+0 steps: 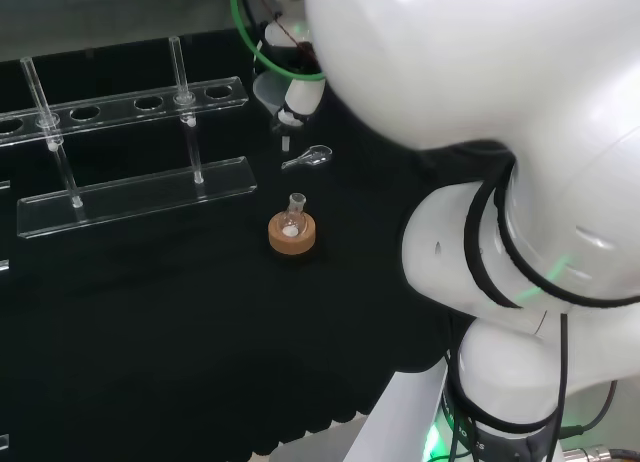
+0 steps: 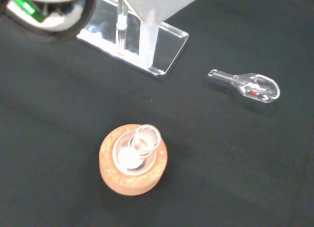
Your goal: Put the funnel back on the funnel stand.
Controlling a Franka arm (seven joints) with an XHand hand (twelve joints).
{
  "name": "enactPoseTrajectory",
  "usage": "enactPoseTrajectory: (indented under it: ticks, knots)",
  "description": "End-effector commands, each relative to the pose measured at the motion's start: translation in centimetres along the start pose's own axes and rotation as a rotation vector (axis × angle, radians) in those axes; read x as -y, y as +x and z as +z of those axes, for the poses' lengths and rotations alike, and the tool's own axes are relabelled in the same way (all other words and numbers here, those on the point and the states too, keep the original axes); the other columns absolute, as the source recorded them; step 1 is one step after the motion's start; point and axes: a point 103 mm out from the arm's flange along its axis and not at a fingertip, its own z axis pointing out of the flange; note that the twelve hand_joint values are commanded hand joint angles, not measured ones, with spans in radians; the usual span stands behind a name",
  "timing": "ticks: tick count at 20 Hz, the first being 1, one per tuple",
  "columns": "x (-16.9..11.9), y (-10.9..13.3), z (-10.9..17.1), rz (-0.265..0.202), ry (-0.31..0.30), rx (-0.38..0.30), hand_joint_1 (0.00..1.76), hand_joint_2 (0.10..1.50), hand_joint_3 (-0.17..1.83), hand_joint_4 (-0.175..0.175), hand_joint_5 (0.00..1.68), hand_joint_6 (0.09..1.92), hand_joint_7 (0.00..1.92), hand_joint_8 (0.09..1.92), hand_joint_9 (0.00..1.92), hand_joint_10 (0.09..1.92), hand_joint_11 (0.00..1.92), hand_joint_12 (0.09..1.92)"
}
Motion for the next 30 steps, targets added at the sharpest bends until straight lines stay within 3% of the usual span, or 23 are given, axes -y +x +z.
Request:
enactPoseTrajectory:
  ticks: [1, 14, 21, 30]
  knots:
    - [-0.3, -1.7, -1.2, 0.048, 0.020, -0.003, 0.88, 0.63, 0.61, 0.022, 0.72, 0.52, 0.68, 0.59, 1.08, 0.30, 0.80, 1.15]
    - [-3.5, -5.6, -4.5, 0.109, -0.009, -0.051, 0.87, 0.63, 0.61, 0.022, 0.72, 0.54, 0.68, 0.60, 1.08, 0.30, 0.80, 1.14]
    - [-6.9, -7.2, -5.5, 0.078, -0.047, -0.070, 0.88, 0.63, 0.61, 0.021, 0.72, 0.55, 0.68, 0.60, 1.08, 0.29, 0.81, 1.14]
    - [-10.6, -7.0, -5.9, 0.021, -0.061, -0.081, 0.88, 0.64, 0.60, 0.020, 0.72, 0.56, 0.68, 0.60, 1.08, 0.29, 0.81, 1.14]
